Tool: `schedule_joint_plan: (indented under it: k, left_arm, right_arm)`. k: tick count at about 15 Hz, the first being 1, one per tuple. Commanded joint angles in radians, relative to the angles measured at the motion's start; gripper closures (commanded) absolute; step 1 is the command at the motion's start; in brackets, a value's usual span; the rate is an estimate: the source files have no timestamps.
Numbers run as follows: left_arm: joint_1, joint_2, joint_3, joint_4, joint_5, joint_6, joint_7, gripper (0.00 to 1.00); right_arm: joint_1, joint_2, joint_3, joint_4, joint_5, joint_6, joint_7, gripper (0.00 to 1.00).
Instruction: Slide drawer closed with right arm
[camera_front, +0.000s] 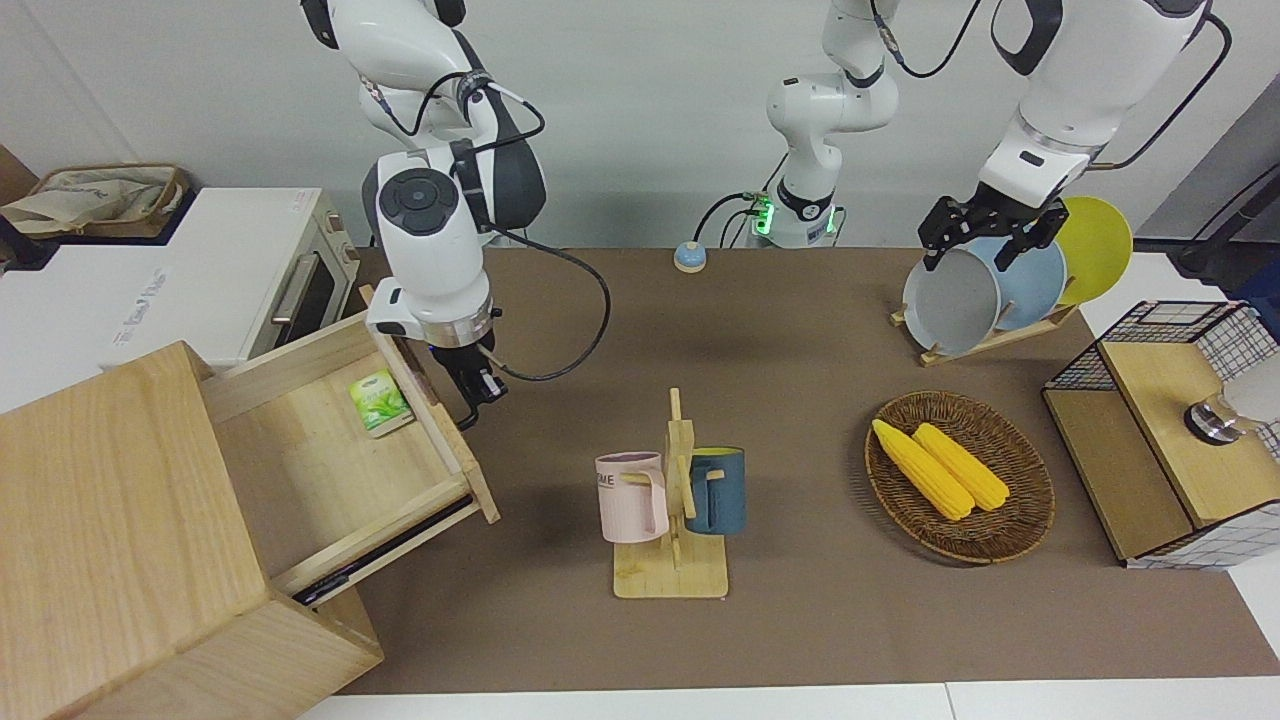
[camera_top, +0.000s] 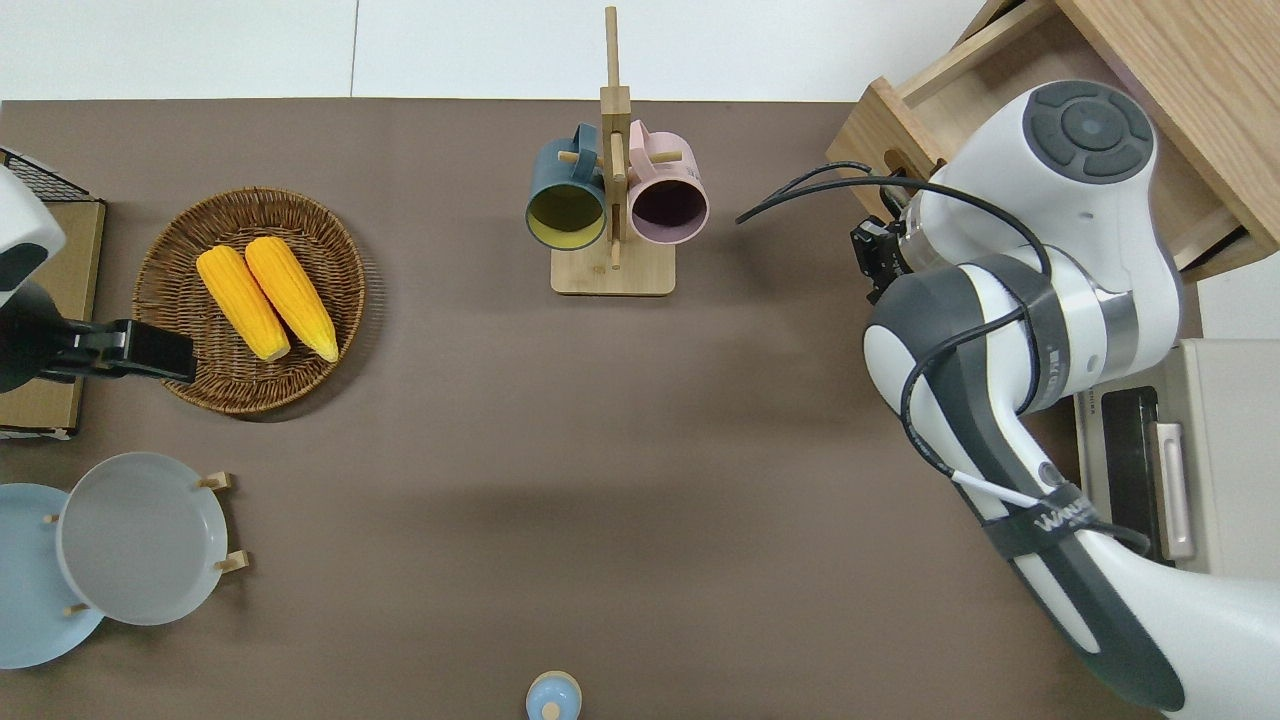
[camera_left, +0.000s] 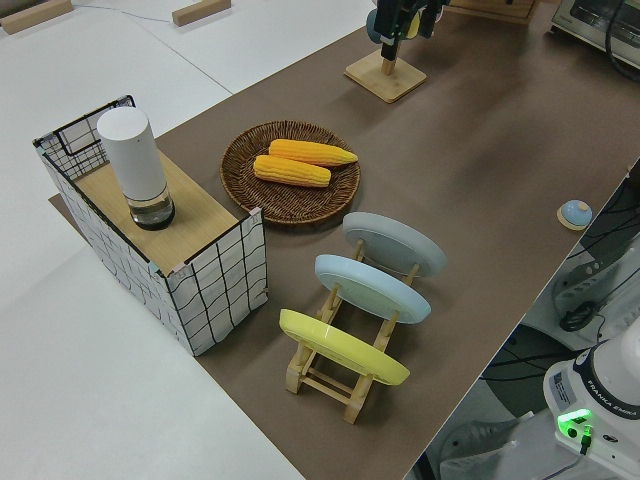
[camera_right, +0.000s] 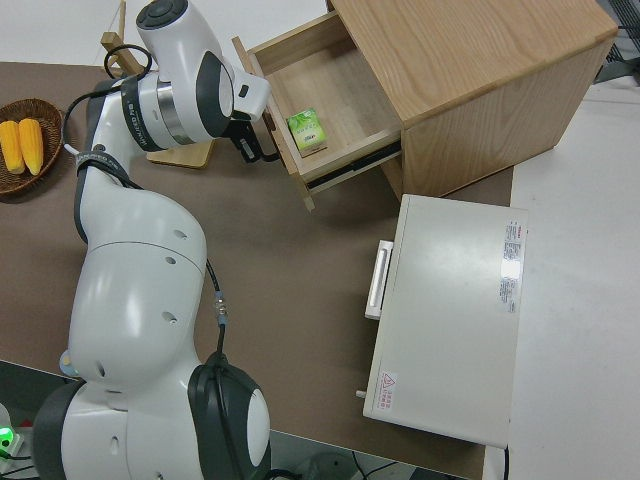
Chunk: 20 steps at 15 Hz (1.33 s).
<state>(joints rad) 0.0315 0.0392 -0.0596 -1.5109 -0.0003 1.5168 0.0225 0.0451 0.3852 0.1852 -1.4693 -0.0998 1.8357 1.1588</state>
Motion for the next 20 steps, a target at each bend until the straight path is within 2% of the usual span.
schedule_joint_plan:
  k: [1, 7, 17, 20]
  left_arm:
    - [0.004, 0.011, -0.006, 0.024, 0.017, -0.020, 0.010, 0.01]
    - [0.004, 0.011, -0.006, 0.026, 0.017, -0.020, 0.010, 0.01]
    - [0.004, 0.011, -0.006, 0.026, 0.017, -0.020, 0.010, 0.01]
    - [0.004, 0.011, -0.006, 0.024, 0.017, -0.020, 0.010, 0.01]
  right_arm:
    - [-0.044, 0.040, 0.013, 0.050, -0.006, 0.039, 0.001, 1.000]
    - [-0.091, 0.041, 0.013, 0.058, -0.008, 0.068, -0.025, 1.000]
    - [-0.189, 0.044, 0.014, 0.084, -0.008, 0.068, -0.197, 1.000]
    - [-0.217, 0.054, 0.014, 0.104, -0.008, 0.066, -0.251, 1.000]
